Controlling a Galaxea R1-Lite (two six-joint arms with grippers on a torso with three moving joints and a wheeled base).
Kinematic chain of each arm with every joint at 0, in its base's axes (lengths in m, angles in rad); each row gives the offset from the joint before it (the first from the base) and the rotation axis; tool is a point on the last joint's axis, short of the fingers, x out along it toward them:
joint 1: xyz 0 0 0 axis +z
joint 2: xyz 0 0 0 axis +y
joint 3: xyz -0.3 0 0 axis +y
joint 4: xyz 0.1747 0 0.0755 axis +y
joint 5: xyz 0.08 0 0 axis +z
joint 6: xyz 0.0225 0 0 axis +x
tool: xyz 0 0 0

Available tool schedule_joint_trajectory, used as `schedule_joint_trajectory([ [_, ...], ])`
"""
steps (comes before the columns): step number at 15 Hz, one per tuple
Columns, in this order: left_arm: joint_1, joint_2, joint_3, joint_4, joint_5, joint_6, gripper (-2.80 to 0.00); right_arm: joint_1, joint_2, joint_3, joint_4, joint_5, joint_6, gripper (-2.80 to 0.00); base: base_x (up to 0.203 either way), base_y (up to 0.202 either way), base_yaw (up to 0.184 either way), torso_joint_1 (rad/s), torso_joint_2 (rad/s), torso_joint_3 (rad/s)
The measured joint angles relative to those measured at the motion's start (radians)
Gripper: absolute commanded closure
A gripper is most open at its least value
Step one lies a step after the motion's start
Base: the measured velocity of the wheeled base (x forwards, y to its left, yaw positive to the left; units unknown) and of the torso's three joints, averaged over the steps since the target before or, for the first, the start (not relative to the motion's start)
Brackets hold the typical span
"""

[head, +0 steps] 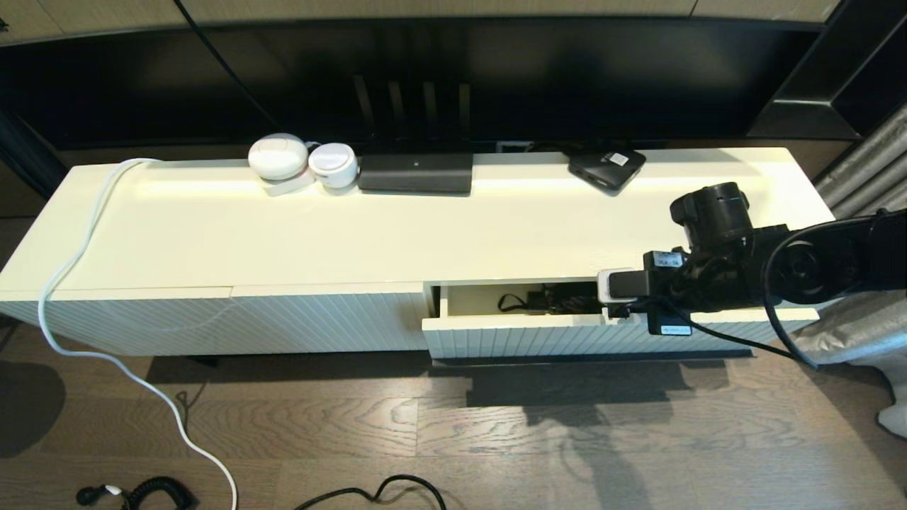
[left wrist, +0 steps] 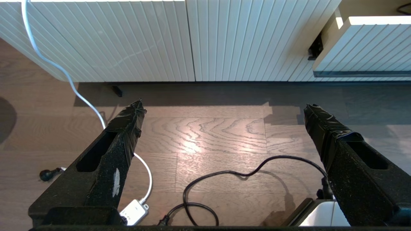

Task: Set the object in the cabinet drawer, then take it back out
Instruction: Open the drawer

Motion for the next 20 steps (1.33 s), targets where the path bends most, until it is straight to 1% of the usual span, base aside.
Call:
schedule_joint_trajectory([
  [5, 0.000, 0.000, 0.000, 0.000, 0.000, 0.000, -2.80, 0.000, 0.026, -0.041, 0.005, 0.000, -0.004, 0.00, 0.000, 0.000, 0.000, 0.000, 0.00, 0.000],
  [10, 0.000, 0.000, 0.000, 0.000, 0.000, 0.000, -2.80, 0.007, 0.035, -0.037, 0.011, -0.001, -0.004, 0.00, 0.000, 0.000, 0.000, 0.000, 0.00, 0.000],
  [14, 0.000, 0.000, 0.000, 0.000, 0.000, 0.000, -2.80, 0.014, 0.028, -0.045, 0.087, -0.021, -0.004, 0.00, 0.000, 0.000, 0.000, 0.000, 0.00, 0.000],
  [20, 0.000, 0.000, 0.000, 0.000, 0.000, 0.000, -2.80, 0.024, 0.022, -0.050, 0.128, -0.023, -0.003, 0.00, 0.000, 0.000, 0.000, 0.000, 0.00, 0.000],
])
